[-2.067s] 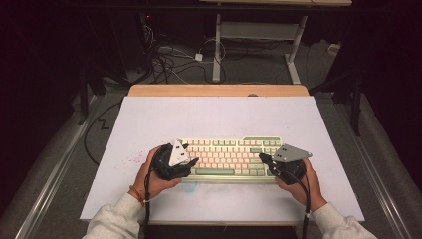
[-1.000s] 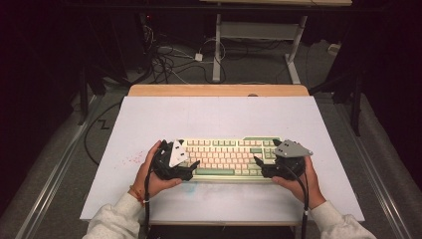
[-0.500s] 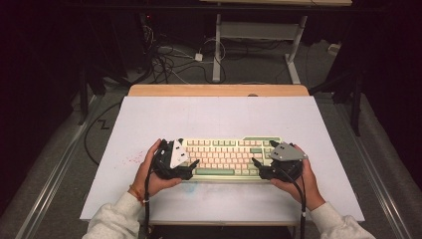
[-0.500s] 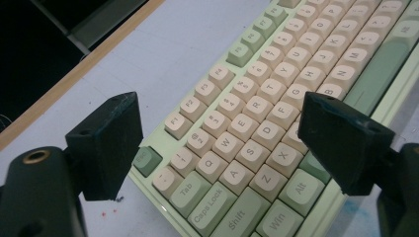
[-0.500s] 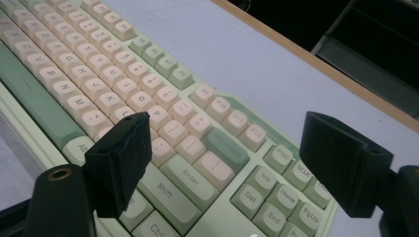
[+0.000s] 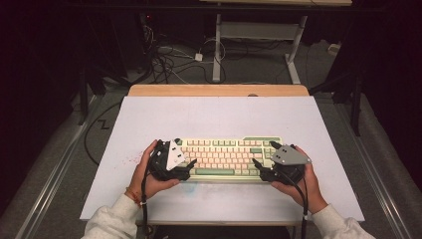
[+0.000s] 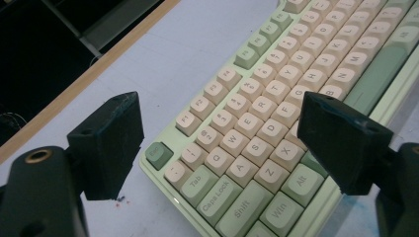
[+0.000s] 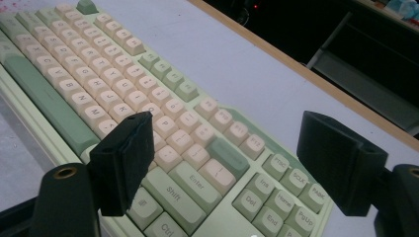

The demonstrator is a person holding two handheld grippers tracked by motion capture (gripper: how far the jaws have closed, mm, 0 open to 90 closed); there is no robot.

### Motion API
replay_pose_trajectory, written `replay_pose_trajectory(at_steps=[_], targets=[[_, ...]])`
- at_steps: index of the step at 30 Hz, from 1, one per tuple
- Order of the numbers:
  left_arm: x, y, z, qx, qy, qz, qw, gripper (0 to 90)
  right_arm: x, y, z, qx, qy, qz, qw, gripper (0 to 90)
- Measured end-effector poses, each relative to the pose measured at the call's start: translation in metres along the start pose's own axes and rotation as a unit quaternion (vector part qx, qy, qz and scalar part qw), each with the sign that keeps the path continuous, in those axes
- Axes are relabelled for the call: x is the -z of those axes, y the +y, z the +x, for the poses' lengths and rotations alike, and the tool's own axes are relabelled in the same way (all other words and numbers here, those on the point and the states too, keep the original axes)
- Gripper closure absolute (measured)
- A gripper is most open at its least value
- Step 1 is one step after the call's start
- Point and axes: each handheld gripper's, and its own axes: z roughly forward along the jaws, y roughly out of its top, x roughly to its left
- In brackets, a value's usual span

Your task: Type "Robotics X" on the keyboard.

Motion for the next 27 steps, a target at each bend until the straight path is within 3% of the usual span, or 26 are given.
replay_pose_trajectory(at_steps=[27], targets=[[0.018, -0.003, -0.010, -0.025, -0.005, 0.003, 0.9997, 16.2, 0.024, -0.002, -0.001, 0.008, -0.015, -0.008, 0.9998, 21.4]])
